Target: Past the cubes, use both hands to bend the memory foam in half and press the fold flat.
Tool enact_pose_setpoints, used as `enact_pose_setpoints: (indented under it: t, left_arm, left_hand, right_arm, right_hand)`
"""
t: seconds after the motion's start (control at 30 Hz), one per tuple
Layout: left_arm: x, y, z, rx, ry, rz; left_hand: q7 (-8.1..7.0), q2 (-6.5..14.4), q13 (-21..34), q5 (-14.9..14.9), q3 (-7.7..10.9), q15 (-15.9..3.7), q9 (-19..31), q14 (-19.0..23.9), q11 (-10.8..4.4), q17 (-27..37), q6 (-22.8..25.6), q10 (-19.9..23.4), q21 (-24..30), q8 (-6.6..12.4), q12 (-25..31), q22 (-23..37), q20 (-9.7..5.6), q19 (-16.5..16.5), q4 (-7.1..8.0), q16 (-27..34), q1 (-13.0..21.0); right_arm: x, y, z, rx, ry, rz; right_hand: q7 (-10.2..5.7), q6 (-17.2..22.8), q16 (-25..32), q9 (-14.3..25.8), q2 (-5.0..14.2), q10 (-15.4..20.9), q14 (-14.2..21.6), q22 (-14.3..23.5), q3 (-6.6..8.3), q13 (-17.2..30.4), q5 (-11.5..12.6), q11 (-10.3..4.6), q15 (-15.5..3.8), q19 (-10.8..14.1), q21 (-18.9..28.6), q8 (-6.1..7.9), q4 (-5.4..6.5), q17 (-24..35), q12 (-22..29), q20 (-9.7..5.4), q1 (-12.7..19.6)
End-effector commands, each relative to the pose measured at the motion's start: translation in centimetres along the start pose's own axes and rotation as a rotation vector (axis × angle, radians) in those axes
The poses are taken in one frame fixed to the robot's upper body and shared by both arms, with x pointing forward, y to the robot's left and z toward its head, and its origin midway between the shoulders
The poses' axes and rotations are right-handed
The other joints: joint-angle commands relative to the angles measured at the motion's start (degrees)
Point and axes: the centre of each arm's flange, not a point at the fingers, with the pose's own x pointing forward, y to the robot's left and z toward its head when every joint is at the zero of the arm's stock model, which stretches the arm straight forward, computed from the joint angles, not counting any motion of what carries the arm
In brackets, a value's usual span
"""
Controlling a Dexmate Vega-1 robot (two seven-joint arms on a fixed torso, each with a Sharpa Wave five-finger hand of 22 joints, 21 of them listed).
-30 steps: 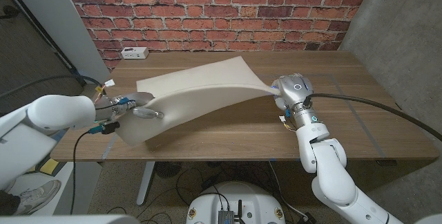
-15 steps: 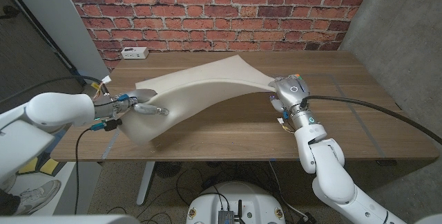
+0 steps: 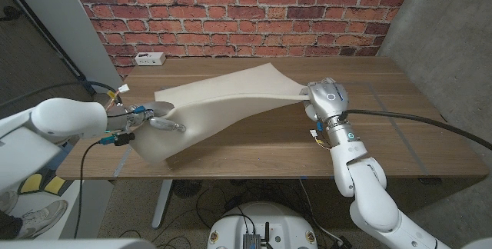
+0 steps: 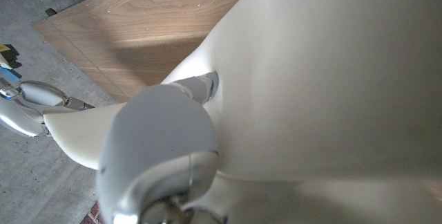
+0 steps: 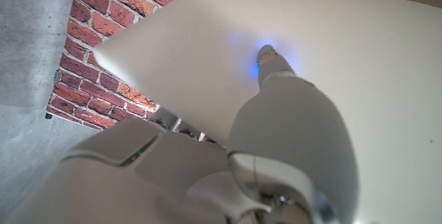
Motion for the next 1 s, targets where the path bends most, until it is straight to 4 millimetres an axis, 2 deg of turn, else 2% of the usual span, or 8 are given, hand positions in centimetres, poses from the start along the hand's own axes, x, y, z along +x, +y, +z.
enact_pose_setpoints:
  t: [0.03, 0.2, 0.47, 0.67, 1.0]
  left_arm:
    - [-1.8, 0.0, 0.6, 0.044, 0.050, 0.081]
    - [-2.7, -0.2, 0.7, 0.055, 0.061, 0.130]
    - [-3.5, -0.3, 0.8, 0.059, 0.049, 0.161]
    - [-3.6, 0.0, 1.1, 0.065, 0.030, 0.160]
    - [-3.5, 0.6, 1.2, 0.052, -0.026, 0.133]
  left_hand:
    - [1.38, 1.0, -0.2, 0.1, 0.97, -0.04, 0.0, -0.4, -4.26, 0.1, 1.4, 6.2, 0.3, -0.34, 4.9, -0.1, -0.03, -0.3, 0.63, -0.1, -0.7]
    - [0.78, 0.8, -0.8, 0.1, 0.92, -0.06, -0.2, -0.8, -4.62, 0.1, 1.1, 6.2, 0.5, -0.91, 4.5, -0.1, -0.04, -0.4, 0.85, -0.2, -1.1]
    - [0.62, 0.7, -1.3, 0.1, 0.82, -0.24, -0.5, -1.2, -5.18, 0.0, 1.3, 6.0, 0.6, -1.27, 3.9, -0.1, -0.15, -1.0, 1.07, -0.3, -1.5]
    - [0.69, 0.7, -1.6, 0.1, 0.86, -0.36, -0.7, -1.3, -5.33, 0.0, 1.6, 6.1, 0.7, -1.44, 3.7, -0.2, -0.19, -1.2, 1.10, -0.2, -1.7]
    - [1.06, 0.7, -1.4, 0.2, 1.19, -0.01, -1.0, -0.9, -4.65, -0.1, 2.1, 6.4, 1.4, -1.89, 3.8, -0.2, 0.07, -0.4, 0.75, 0.0, -1.9]
  right_arm:
    - [-2.2, -0.9, -0.2, 0.014, 0.096, 0.262]
    - [-3.1, -1.4, -0.6, 0.028, 0.155, 0.368]
    - [-4.8, -2.7, -0.9, 0.048, 0.252, 0.508]
    - [-6.2, -4.3, -1.1, 0.081, 0.298, 0.549]
    - [-7.5, -7.3, -1.4, 0.131, 0.346, 0.560]
  right_hand:
    - [0.11, 1.1, 0.1, 0.0, -0.11, 0.2, 0.1, 0.3, -0.05, 0.2, -0.4, -0.08, -9.09, -0.6, 0.2, -0.10, -0.26, 0.4, -0.1, -1.64, 0.7]
    - [0.16, 1.2, 0.1, -0.1, -0.17, 0.1, 0.0, 0.3, -0.29, 0.4, -0.7, -0.19, -8.95, -1.1, 0.1, -0.39, -0.19, 0.6, -0.3, -1.95, 0.6]
    - [0.73, 1.7, -0.3, -0.1, -0.21, -0.9, -0.6, 0.3, -0.56, 0.7, -1.1, -0.19, -8.99, -1.7, 0.0, -0.72, -0.20, 0.7, -0.9, -2.20, 0.8]
    - [0.89, 1.9, -0.4, -0.2, -0.21, -1.7, -0.8, 0.4, -0.74, 0.9, -1.3, -0.27, -8.96, -2.0, 0.0, -0.93, -0.14, 0.7, -1.3, -2.36, 0.9]
    - [1.32, 1.9, -0.5, -0.2, 0.04, -2.1, -0.9, 0.4, -0.87, 1.2, -1.4, -0.48, -9.04, -2.1, 0.1, -1.42, -0.15, 0.9, -1.6, -2.62, 1.3]
